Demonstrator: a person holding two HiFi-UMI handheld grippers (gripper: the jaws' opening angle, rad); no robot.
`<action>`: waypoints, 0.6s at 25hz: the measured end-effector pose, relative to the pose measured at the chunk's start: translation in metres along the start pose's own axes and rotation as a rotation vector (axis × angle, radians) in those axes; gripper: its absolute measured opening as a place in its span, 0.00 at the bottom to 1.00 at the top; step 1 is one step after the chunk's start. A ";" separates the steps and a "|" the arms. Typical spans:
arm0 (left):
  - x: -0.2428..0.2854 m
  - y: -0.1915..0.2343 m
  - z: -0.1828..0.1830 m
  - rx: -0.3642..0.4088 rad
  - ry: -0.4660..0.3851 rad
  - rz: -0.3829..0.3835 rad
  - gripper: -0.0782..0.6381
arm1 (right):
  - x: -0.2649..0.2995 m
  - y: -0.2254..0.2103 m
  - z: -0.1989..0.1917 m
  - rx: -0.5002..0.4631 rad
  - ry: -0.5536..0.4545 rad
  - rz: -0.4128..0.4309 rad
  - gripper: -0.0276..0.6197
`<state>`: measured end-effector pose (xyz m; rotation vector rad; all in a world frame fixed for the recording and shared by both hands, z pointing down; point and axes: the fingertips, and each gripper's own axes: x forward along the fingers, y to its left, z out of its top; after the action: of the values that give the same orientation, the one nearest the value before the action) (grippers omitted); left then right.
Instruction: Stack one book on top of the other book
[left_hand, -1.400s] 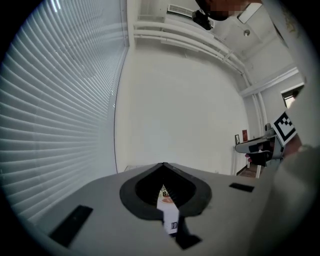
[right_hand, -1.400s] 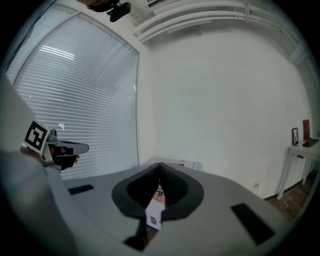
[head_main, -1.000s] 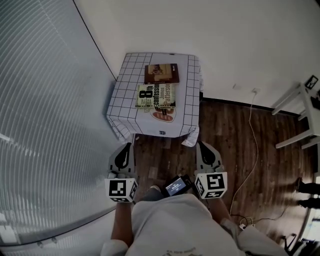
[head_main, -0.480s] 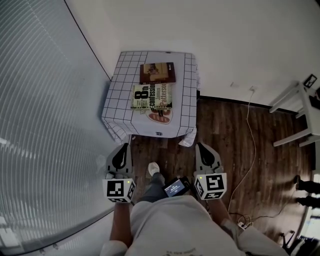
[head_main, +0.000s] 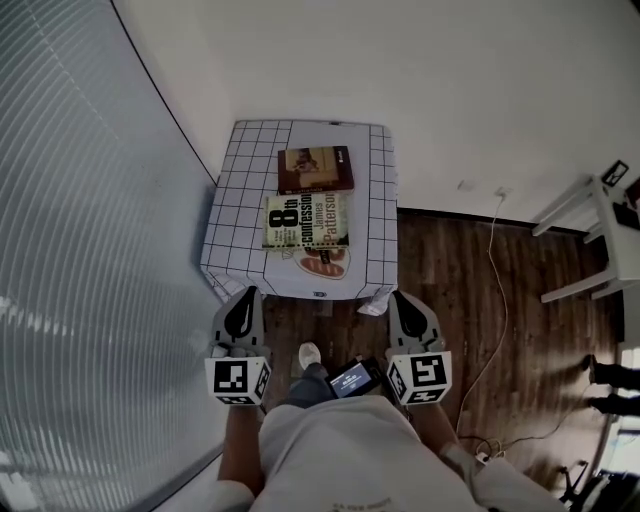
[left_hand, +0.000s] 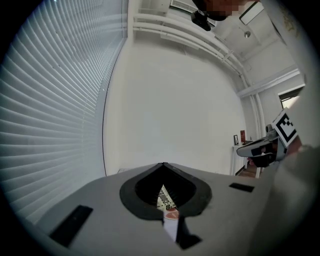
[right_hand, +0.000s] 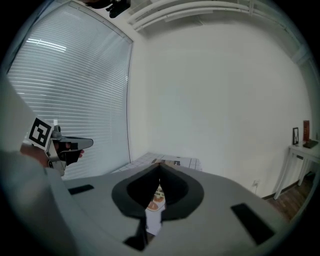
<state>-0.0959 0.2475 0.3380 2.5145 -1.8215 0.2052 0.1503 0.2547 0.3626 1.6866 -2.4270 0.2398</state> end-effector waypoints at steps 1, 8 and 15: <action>0.007 0.006 0.000 -0.001 0.002 -0.004 0.12 | 0.008 0.002 0.001 -0.003 0.003 -0.002 0.05; 0.042 0.049 -0.002 -0.004 0.011 -0.023 0.12 | 0.059 0.015 0.002 -0.002 0.038 -0.025 0.05; 0.062 0.082 -0.012 -0.029 0.017 -0.048 0.12 | 0.093 0.040 0.009 0.018 0.039 -0.054 0.05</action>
<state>-0.1560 0.1646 0.3532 2.5256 -1.7423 0.1968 0.0805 0.1822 0.3748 1.7354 -2.3546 0.2851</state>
